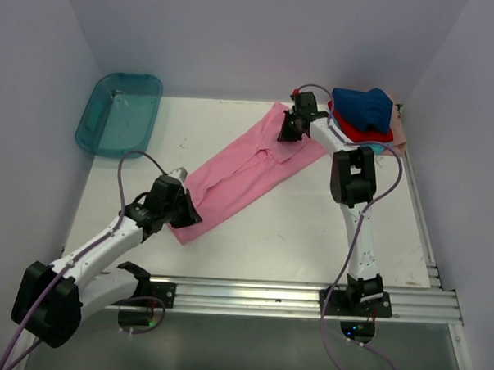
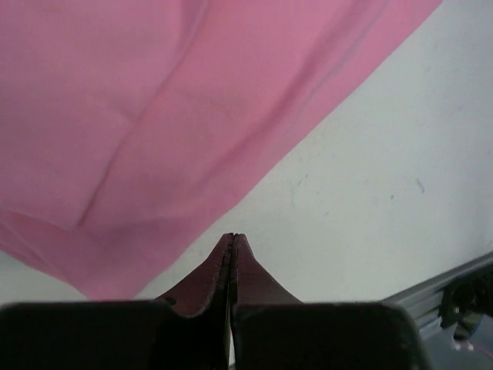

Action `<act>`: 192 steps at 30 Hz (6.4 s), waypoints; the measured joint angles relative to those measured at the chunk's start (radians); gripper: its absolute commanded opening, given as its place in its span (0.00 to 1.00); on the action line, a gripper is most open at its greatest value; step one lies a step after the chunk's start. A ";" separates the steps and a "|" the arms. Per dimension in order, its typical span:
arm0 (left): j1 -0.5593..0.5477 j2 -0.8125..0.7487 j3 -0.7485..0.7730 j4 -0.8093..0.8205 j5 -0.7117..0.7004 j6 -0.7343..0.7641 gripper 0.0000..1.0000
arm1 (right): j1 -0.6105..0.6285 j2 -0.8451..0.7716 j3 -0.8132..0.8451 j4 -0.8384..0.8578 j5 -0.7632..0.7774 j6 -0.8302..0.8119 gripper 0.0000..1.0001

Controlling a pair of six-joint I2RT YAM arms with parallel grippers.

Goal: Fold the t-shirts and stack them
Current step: Fold the tshirt

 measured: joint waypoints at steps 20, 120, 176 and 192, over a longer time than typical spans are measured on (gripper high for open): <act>0.130 0.443 0.319 0.038 -0.267 0.176 0.00 | -0.001 -0.087 -0.168 0.087 -0.035 -0.014 0.00; -0.412 -0.002 -0.139 0.352 -0.009 -0.138 0.91 | 0.139 -1.923 -1.850 0.165 -0.197 0.223 0.82; -0.862 0.195 0.195 -0.190 -0.414 -0.438 0.40 | 0.139 -1.867 -1.921 -0.031 -0.301 0.316 0.24; -0.865 0.222 0.167 -0.185 -0.423 -0.455 0.42 | 0.168 -1.812 -1.967 0.196 -0.528 0.435 0.00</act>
